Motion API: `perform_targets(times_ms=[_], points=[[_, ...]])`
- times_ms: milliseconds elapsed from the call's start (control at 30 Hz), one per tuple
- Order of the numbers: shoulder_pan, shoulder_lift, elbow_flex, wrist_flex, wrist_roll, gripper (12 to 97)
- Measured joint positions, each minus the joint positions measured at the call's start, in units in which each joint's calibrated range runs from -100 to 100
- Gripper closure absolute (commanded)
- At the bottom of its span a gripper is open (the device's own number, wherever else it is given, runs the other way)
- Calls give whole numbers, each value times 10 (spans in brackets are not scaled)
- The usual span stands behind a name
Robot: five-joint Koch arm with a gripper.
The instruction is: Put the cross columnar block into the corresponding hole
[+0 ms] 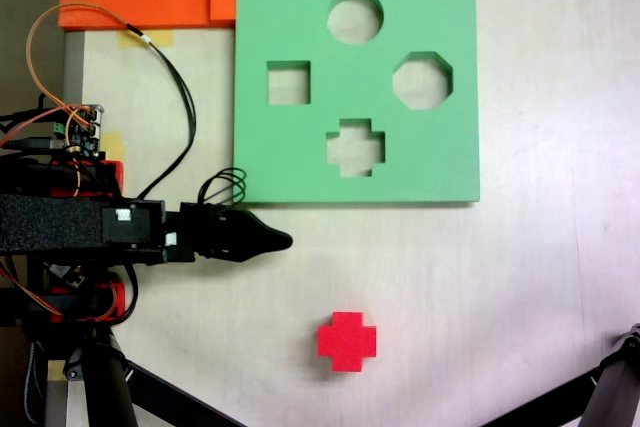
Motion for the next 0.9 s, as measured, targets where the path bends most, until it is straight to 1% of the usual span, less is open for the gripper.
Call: perform_targets(times_ms=[800, 900], points=[[0, 0, 1, 1, 0, 603], [-1, 0, -14, 29, 18, 604]])
